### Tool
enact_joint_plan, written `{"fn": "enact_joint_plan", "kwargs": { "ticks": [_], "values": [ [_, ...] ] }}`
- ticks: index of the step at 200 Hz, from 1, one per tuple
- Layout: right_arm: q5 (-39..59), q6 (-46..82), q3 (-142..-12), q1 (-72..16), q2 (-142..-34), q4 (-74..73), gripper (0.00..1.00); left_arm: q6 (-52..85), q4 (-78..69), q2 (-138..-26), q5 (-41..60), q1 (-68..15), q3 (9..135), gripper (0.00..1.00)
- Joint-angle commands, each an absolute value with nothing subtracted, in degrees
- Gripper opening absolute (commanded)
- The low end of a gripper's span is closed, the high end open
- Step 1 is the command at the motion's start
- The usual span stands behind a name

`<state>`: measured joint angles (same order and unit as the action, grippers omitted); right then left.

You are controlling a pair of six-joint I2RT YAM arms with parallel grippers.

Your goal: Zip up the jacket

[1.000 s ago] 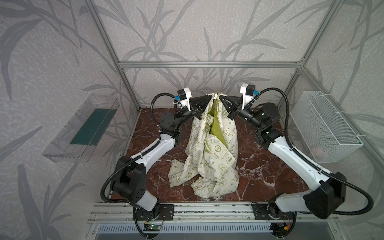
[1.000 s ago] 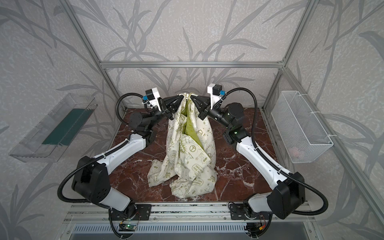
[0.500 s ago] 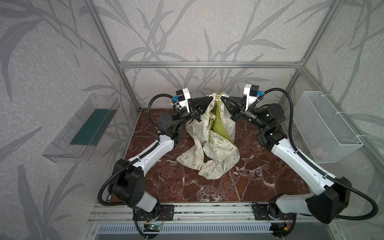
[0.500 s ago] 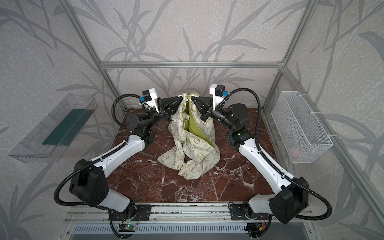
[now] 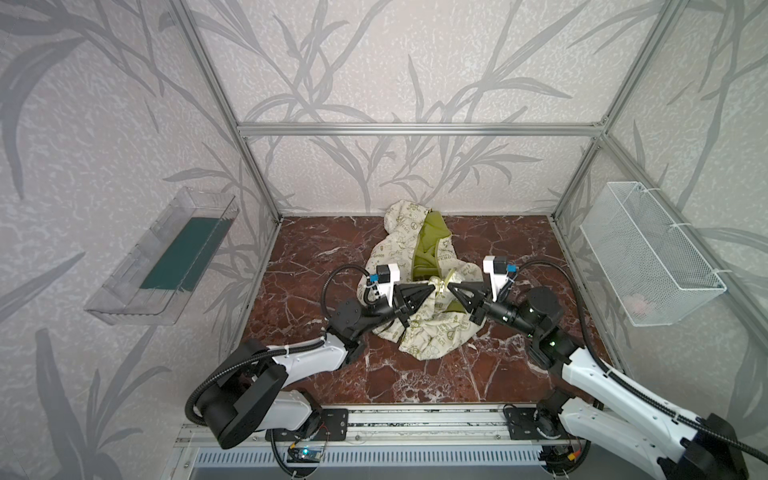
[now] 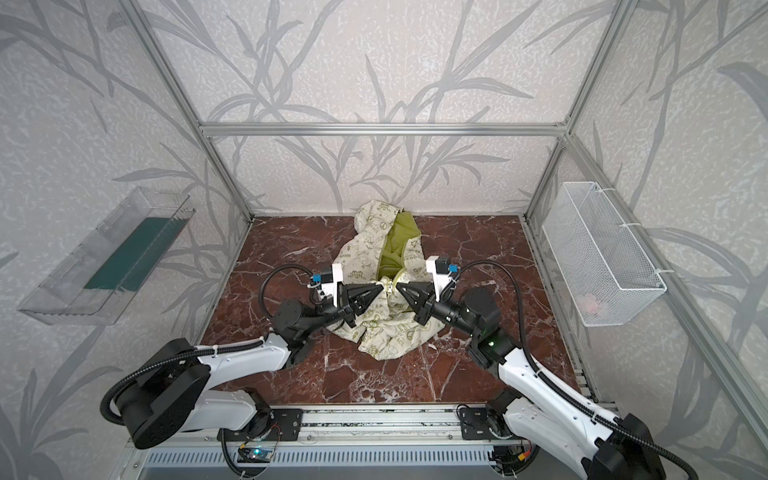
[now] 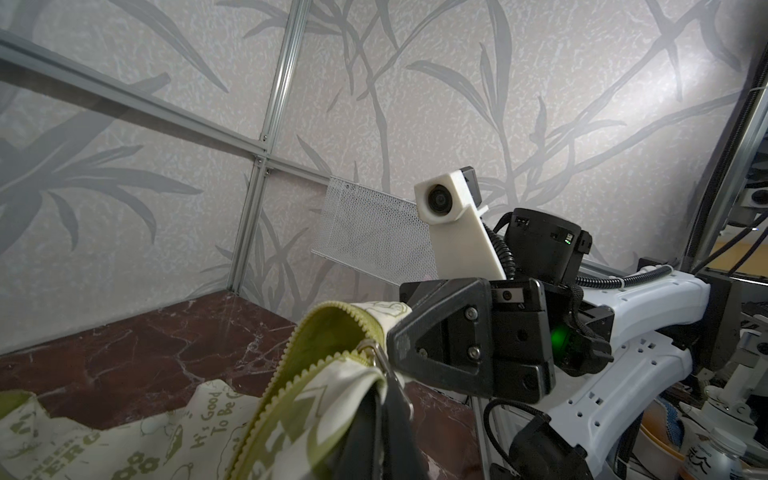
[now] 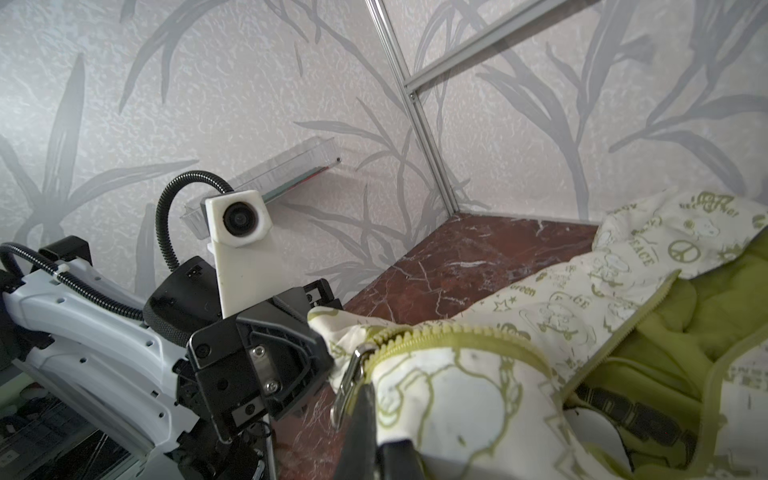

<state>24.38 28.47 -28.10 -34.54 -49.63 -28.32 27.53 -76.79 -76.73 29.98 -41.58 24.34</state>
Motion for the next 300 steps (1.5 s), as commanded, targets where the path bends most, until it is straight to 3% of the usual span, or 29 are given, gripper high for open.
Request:
{"fn": "enact_joint_plan", "kwargs": {
  "ticks": [1,23,64,94,156,190,219,300],
  "values": [
    [15.4,31.2,-25.9,-34.2,-44.3,-29.9,0.0,25.9,-81.2,-74.3,26.6,-43.6,21.3,0.0],
    [14.2,31.6,-23.5,-35.8,-39.3,-25.8,0.0,25.4,-81.1,-74.0,24.0,-46.7,19.2,0.0],
    [10.2,33.2,-20.0,-37.8,-31.6,-20.3,0.14,24.9,-81.1,-74.4,20.7,-50.6,18.6,0.0],
    [9.4,33.5,-19.5,-38.3,-28.8,-15.6,0.37,24.6,-81.2,-74.7,19.6,-51.8,19.2,0.0],
    [3.8,19.2,-29.8,-39.0,-20.6,14.8,0.55,24.5,-81.2,-73.9,18.8,-52.9,19.3,0.0],
    [1.5,6.1,-38.4,-41.9,-23.9,26.9,0.55,24.2,-79.1,-71.9,18.5,-53.8,18.6,0.0],
    [-6.2,-5.4,-44.1,-50.8,-29.4,31.0,0.53,23.3,-76.7,-69.6,17.2,-54.6,17.6,0.0],
    [-25.9,-25.1,-50.3,-76.0,-44.3,20.9,0.49,22.8,-74.2,-67.1,15.8,-54.7,17.0,0.0]
  ]
}}
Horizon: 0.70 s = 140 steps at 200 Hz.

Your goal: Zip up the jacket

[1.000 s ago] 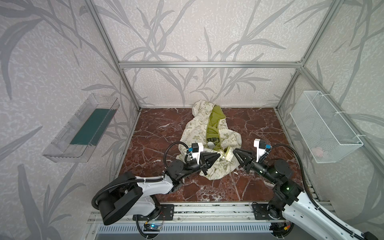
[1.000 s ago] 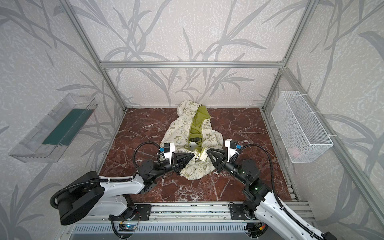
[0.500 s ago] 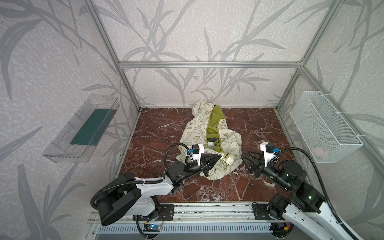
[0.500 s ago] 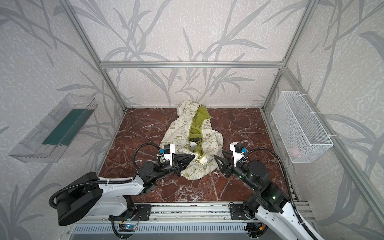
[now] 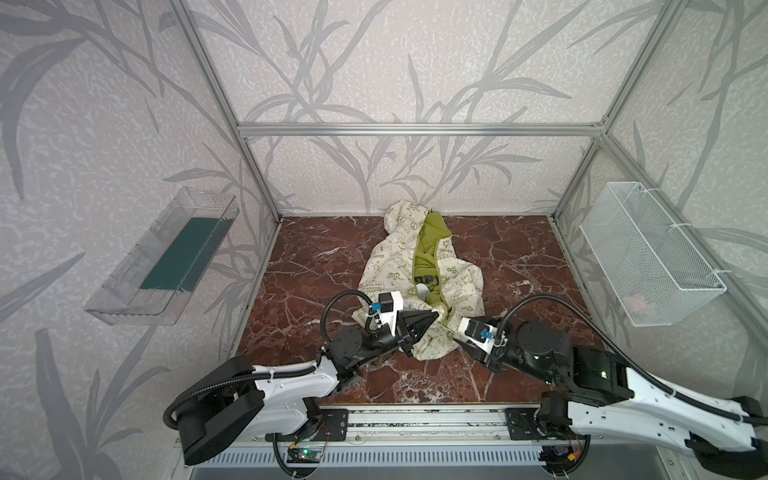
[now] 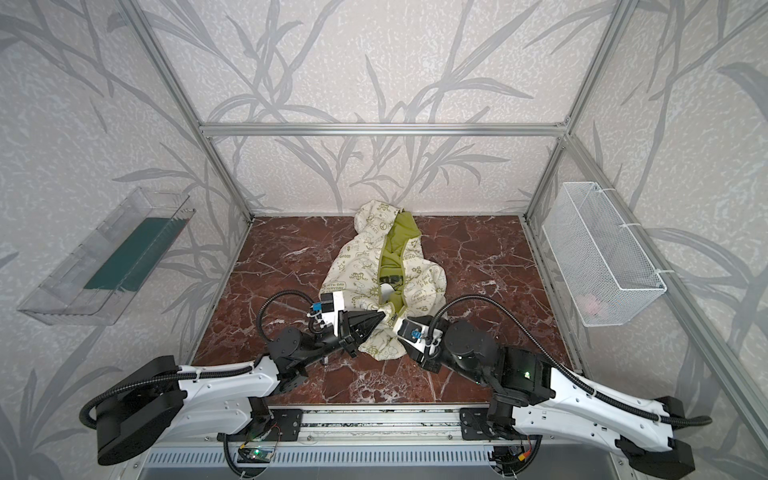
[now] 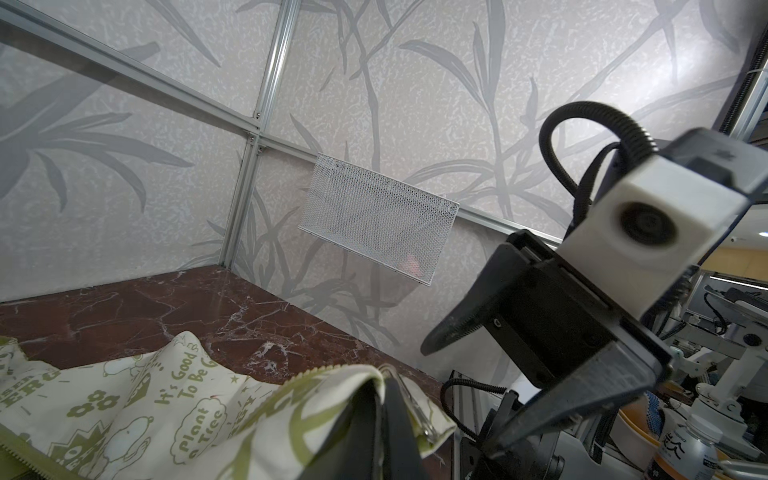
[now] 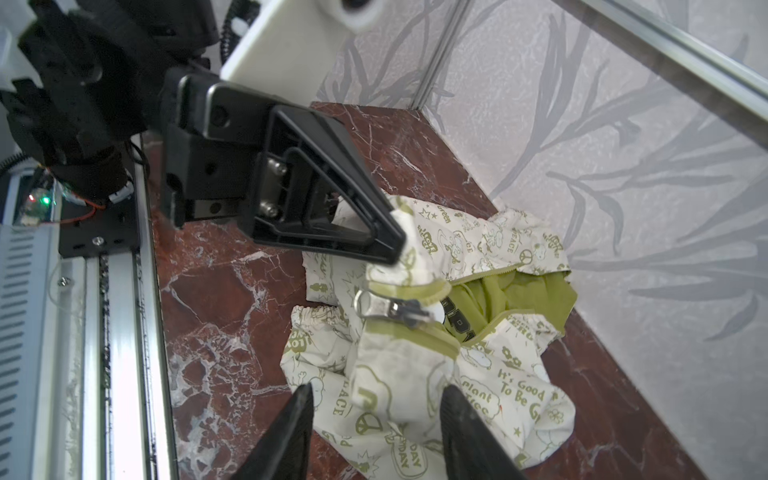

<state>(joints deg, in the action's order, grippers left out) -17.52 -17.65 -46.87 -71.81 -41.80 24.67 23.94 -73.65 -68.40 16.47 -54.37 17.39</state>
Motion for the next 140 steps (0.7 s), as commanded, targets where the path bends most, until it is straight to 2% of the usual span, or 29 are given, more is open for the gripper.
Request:
{"fn": "enact_joint_plan", "kwargs": {
  "ticks": [1,30,62,140],
  "values": [
    [-25.9,-25.1,-50.4,-76.1,-44.4,20.8,0.49,22.8,-74.2,-67.0,15.7,-54.7,17.0,0.0],
    [-28.8,-24.8,-51.1,-77.3,-46.4,18.9,0.49,22.9,-74.2,-66.2,15.5,-54.8,16.5,0.0],
    [-36.3,-25.3,-50.9,-79.4,-49.5,14.6,0.47,22.7,-73.8,-65.2,15.2,-54.8,15.8,0.0],
    [-35.8,-23.9,-51.4,-80.0,-52.0,14.8,0.5,22.5,-73.5,-64.8,14.9,-54.8,15.6,0.0]
  ]
}}
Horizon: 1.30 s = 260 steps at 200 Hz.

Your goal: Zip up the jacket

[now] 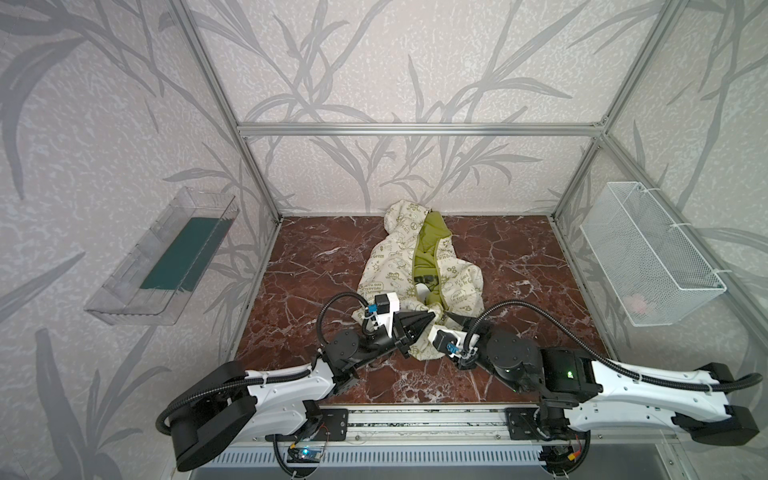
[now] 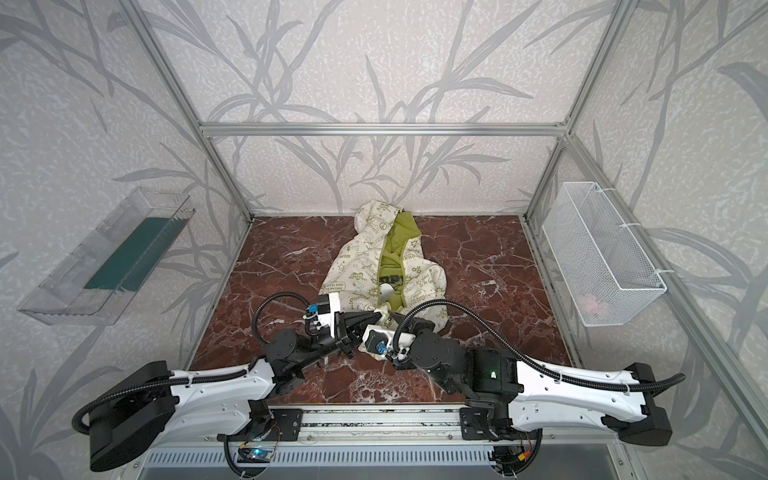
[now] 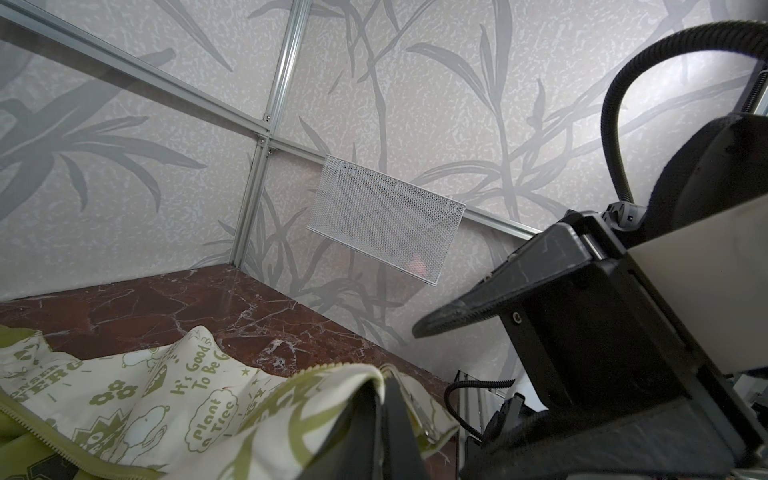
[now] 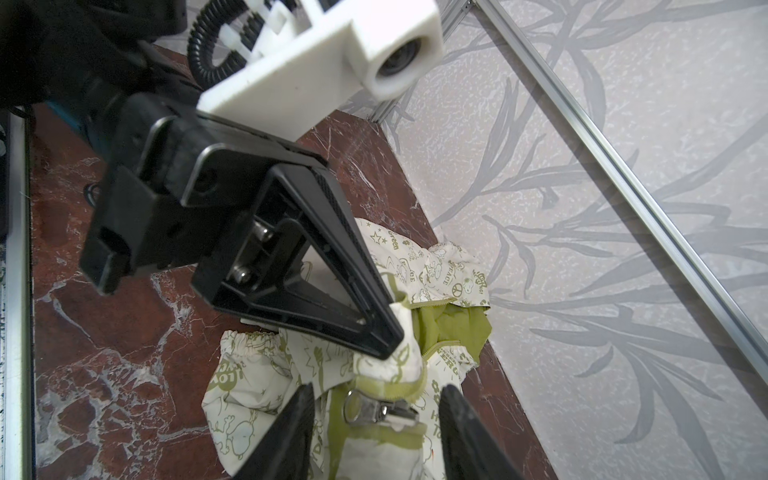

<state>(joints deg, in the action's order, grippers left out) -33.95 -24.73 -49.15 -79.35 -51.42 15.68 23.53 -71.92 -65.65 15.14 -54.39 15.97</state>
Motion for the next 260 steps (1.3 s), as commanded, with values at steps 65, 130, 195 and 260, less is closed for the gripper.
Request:
{"fn": "enact_joint_plan", "kwargs": {
  "ticks": [65,130,195,260],
  "values": [
    [-36.0,-23.3,-51.0,-80.0,-52.9,15.2,0.51,22.5,-73.5,-64.9,14.7,-54.8,15.7,0.0],
    [-36.7,-22.7,-51.4,-80.0,-51.9,17.0,0.38,22.6,-73.5,-65.0,14.6,-54.7,15.6,0.0],
    [-37.0,-22.1,-51.4,-80.0,-51.2,17.8,0.28,22.6,-73.5,-65.4,14.6,-54.8,15.8,0.0],
    [-38.0,-22.2,-51.4,-80.0,-51.0,17.7,0.19,22.7,-73.5,-65.4,14.6,-54.8,15.6,0.0]
  ]
}}
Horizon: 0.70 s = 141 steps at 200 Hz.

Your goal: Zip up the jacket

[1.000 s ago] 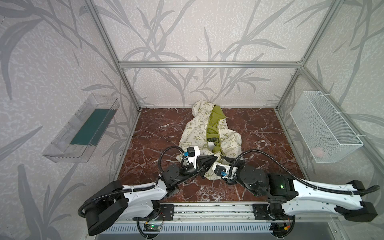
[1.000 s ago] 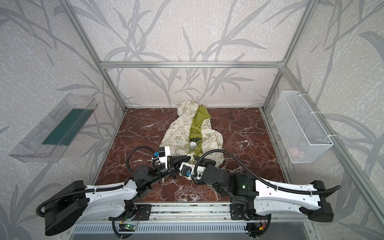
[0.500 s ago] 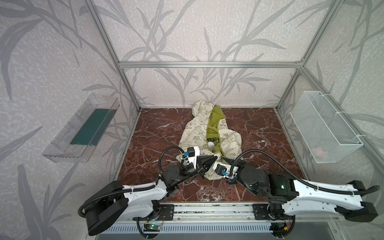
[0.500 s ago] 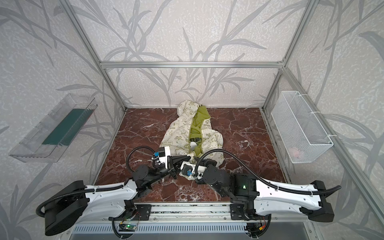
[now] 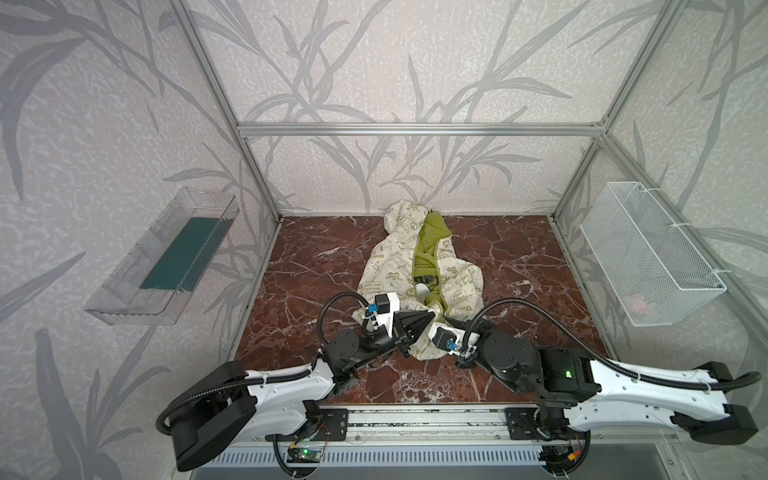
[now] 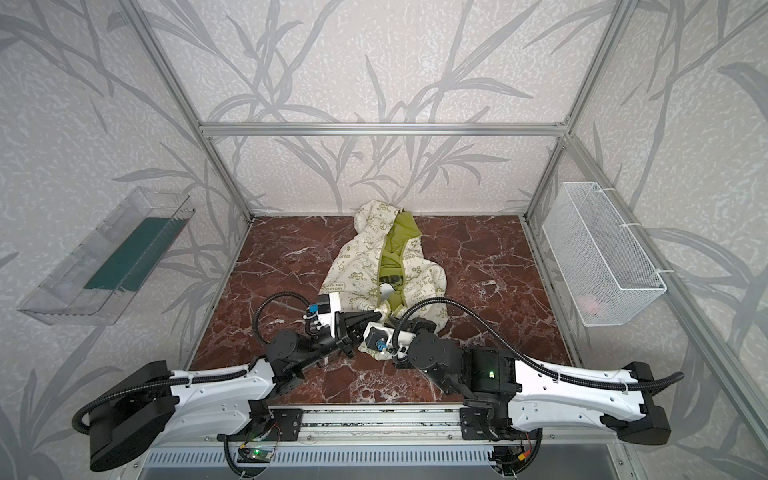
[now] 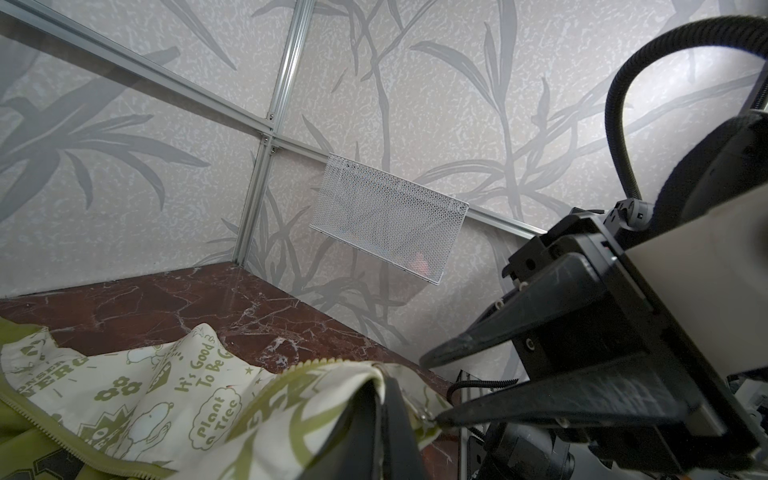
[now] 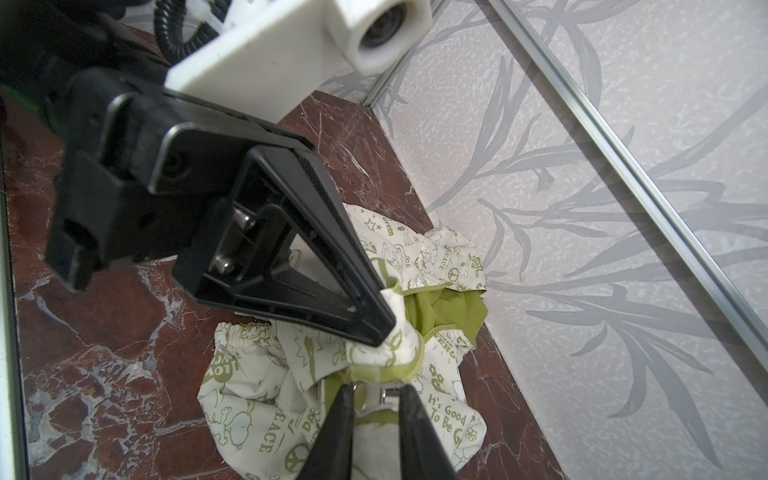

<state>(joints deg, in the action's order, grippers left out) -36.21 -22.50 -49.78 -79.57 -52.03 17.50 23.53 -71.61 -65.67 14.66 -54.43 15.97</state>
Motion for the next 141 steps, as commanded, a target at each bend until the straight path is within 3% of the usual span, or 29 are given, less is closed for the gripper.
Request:
{"fn": "enact_joint_plan", "kwargs": {
  "ticks": [1,72,107,141],
  "values": [
    [-38.0,-22.2,-51.4,-80.0,-50.9,17.7,0.19,22.7,-73.5,-65.4,14.6,-54.8,15.6,0.0],
    [-38.9,-21.9,-51.3,-79.9,-50.7,17.7,0.11,22.8,-73.5,-65.4,14.6,-54.8,15.8,0.0],
    [-37.3,-21.6,-51.6,-79.9,-51.4,19.2,0.36,22.7,-73.5,-65.5,14.6,-54.8,15.8,0.0],
    [-36.6,-21.4,-52.1,-79.9,-52.8,19.7,0.48,22.7,-73.5,-65.4,14.5,-54.8,15.8,0.0]
  ]
}}
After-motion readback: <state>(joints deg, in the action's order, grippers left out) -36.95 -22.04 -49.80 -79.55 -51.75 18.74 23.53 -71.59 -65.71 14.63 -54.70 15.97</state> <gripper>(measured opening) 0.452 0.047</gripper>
